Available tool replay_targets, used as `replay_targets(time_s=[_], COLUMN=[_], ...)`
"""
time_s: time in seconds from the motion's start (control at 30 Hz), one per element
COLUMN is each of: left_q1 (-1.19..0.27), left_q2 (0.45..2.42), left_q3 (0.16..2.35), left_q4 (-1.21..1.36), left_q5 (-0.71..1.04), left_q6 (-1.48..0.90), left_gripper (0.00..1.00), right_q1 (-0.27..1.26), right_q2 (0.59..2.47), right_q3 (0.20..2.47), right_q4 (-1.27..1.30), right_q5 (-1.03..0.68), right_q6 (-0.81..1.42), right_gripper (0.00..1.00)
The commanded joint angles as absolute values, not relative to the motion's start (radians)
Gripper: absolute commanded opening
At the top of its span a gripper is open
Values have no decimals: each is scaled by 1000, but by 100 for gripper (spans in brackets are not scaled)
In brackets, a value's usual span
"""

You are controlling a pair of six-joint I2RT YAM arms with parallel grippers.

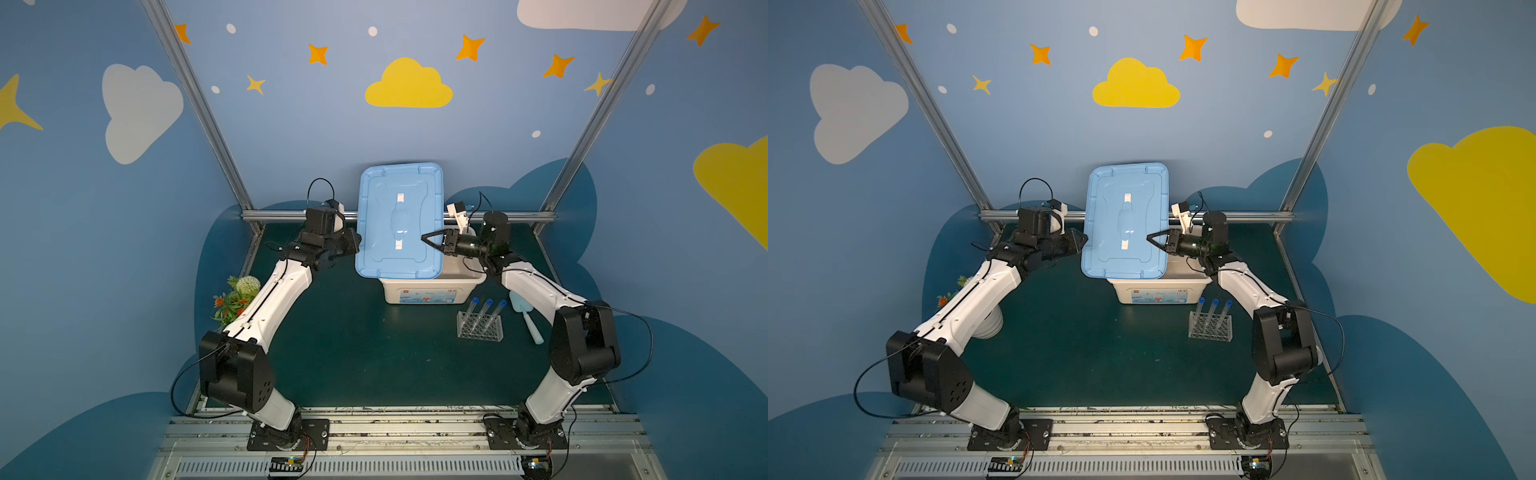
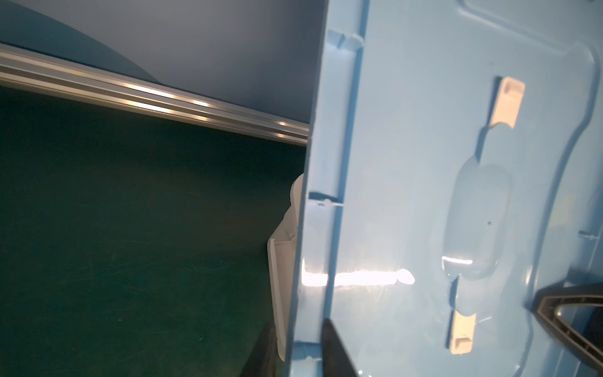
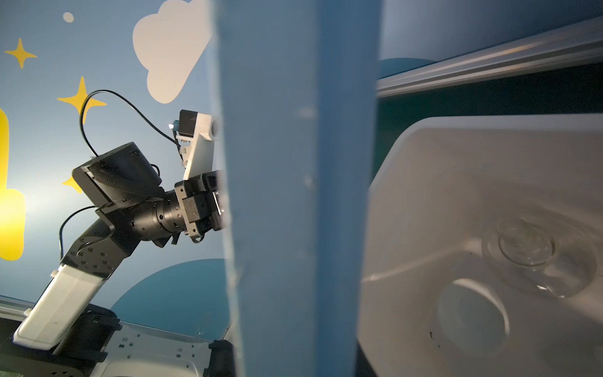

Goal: Organize the chemistry lab equipment

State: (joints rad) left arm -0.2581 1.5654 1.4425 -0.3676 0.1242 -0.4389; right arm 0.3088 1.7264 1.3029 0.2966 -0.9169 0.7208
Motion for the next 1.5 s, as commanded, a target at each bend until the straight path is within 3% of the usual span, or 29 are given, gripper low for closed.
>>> replay_targets(time_s=[0.0,0.23,0.37,0.53,0.77,1.1,1.27,1.47], left_q1=[-261,-261,-259,-258,-257,-247,-244,-241], left_q2=[1557,1482,1464,1462,1462,1460,1463,1462], left_q3=[1456,1387,1369,1364,1345,1319,1309,1294], left_q4=[-342,-291,-293,-296,-291,-276,-264,-264], left_q5=[123,65,52,77,87,120,134,133], left_q6=[-447,-424,-412,-413,-424,-446,-458,-461], left_gripper=[44,85,99,100,100,100,100,100], right_q1=[283,251,260,305,406,512,552,580], right_q2=[1640,1497,1417,1342,1329,1313,1327,1343], right_q3=[1301,1365,1444,1478,1429,1270,1168,1167], right_q4=[236,-21,-198,-326,-257,45,238,271], right_q5=[-898,-750,-593,-271,145,374,406,411], right_q6=[637,420,236,-49,-430,-796,-961,-1032], right_gripper=[7,1,0,0,0,0,0,0])
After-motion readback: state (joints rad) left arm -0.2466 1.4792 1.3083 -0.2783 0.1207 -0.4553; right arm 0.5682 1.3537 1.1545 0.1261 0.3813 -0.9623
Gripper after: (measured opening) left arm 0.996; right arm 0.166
